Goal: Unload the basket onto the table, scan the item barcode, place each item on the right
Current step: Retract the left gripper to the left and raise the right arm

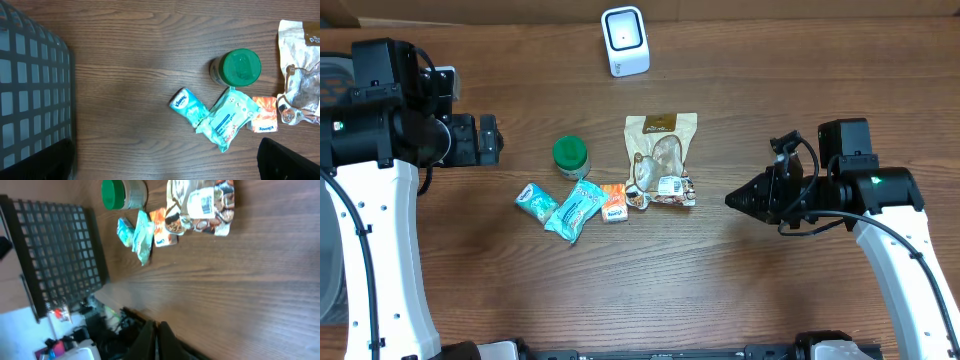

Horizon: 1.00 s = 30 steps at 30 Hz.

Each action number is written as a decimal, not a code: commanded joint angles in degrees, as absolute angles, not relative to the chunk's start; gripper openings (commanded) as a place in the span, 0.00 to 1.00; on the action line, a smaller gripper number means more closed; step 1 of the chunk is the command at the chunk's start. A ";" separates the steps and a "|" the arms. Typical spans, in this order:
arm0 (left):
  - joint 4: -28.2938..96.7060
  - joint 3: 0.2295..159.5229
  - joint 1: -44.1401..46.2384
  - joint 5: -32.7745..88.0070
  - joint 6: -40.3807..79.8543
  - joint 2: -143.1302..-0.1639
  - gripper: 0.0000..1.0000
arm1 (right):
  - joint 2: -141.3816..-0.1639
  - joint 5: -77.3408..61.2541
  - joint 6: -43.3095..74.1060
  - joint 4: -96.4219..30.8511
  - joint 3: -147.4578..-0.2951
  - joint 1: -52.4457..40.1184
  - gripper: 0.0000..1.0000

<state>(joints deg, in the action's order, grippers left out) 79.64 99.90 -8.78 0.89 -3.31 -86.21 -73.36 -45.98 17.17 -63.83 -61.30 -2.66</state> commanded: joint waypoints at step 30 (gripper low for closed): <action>79.44 100.51 -9.32 1.10 -2.57 -86.24 1.00 | -73.10 -22.87 35.53 -65.19 -62.48 -2.61 0.04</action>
<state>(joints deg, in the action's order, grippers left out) 79.64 99.90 -8.78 0.89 -3.33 -86.21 -73.36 -26.57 38.65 -65.30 -61.30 -2.66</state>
